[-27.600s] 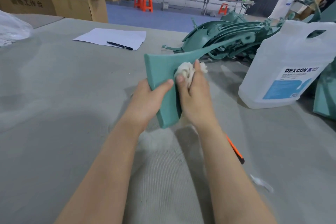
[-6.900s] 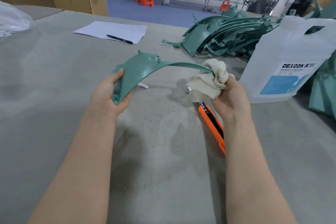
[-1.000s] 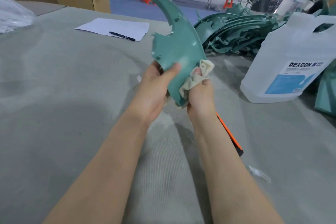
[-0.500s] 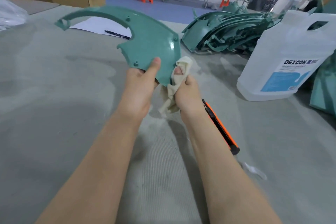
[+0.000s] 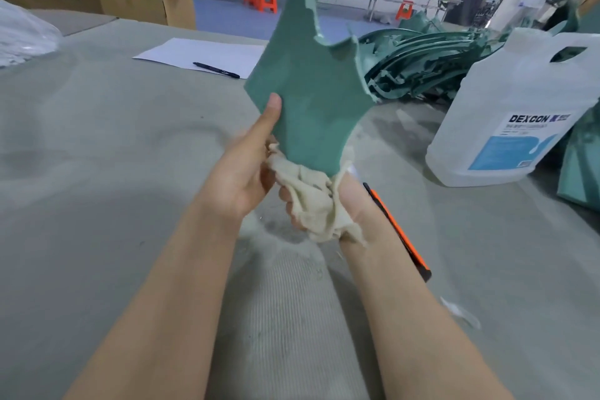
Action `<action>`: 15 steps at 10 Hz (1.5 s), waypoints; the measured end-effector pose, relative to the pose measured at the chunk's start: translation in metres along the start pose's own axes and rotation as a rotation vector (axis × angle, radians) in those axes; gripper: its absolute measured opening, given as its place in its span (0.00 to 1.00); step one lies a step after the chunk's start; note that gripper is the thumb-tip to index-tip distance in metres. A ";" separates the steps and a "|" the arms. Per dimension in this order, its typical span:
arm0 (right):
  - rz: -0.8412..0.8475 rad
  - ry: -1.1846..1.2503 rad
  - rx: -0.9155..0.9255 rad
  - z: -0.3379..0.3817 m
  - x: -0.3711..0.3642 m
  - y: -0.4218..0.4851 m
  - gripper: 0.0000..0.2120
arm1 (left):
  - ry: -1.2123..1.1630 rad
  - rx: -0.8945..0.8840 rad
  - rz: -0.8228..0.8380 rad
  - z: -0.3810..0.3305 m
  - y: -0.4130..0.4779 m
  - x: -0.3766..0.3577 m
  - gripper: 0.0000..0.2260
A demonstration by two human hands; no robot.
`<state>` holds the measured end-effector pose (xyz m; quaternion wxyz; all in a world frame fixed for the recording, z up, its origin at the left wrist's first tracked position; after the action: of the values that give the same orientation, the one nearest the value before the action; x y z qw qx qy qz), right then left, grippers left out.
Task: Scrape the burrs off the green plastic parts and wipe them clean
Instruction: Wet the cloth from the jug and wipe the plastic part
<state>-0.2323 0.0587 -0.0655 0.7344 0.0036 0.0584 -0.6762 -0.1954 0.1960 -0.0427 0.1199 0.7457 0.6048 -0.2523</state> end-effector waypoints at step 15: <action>-0.074 -0.739 0.763 -0.004 -0.054 0.022 0.17 | -0.233 -0.124 -0.168 -0.007 0.004 0.006 0.13</action>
<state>-0.2146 0.1143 -0.0662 0.6282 0.0299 -0.4544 -0.6309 -0.1894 0.2038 -0.0405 0.2137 0.6491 0.6617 -0.3084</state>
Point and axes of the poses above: each hand's wrist, its own y-axis towards the middle knuckle, its own x-axis out of the back of the hand, z = x × y, the point moved 1 cm from there along y, towards the middle knuckle, and after that the axes turned 8 degrees about x, right-handed, at the moved point
